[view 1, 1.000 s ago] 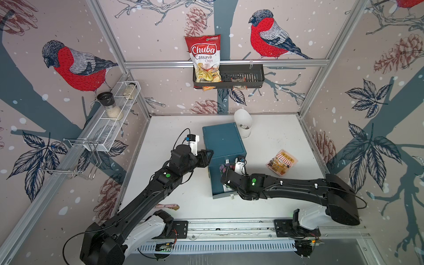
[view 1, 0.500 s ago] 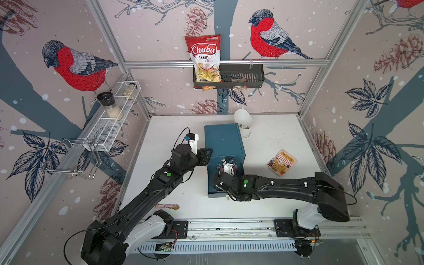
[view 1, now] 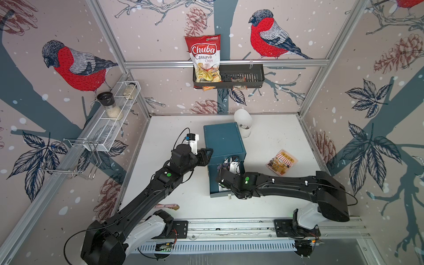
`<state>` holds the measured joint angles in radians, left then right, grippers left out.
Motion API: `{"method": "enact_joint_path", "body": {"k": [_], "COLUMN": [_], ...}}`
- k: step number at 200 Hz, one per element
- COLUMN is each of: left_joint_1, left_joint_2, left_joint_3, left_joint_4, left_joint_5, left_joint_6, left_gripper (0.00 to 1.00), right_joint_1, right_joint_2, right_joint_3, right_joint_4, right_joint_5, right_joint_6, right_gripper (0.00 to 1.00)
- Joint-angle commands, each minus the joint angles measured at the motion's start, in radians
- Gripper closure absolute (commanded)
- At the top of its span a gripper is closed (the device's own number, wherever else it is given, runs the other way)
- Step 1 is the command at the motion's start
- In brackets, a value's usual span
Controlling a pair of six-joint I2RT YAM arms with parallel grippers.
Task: Take the seed bags out of the drawer
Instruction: Adjust the seed packet in the drawer.
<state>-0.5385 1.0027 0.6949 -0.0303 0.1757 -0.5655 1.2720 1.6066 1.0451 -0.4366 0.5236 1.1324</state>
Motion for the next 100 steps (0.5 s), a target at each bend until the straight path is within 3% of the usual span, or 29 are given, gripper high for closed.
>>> {"method": "enact_joint_path", "body": {"k": [1, 60, 100], "left_joint_1": [-0.002, -0.001, -0.002], "left_joint_2": [0.008, 0.011, 0.006], "left_joint_3": [-0.015, -0.035, -0.037], "left_joint_4": [-0.162, -0.139, -0.146], "left_joint_5": [0.042, 0.067, 0.052], "left_joint_6": [0.040, 0.021, 0.028], "left_gripper": [0.52, 0.53, 0.53], "right_joint_1": [-0.006, 0.017, 0.018], "right_joint_2": [0.033, 0.057, 0.011], "right_joint_3": [0.003, 0.046, 0.069], "right_joint_4": [0.042, 0.217, 0.172], "right_joint_5": [0.001, -0.131, -0.088], "right_joint_6": [0.001, -0.138, -0.142], "right_gripper": [0.31, 0.35, 0.35]}}
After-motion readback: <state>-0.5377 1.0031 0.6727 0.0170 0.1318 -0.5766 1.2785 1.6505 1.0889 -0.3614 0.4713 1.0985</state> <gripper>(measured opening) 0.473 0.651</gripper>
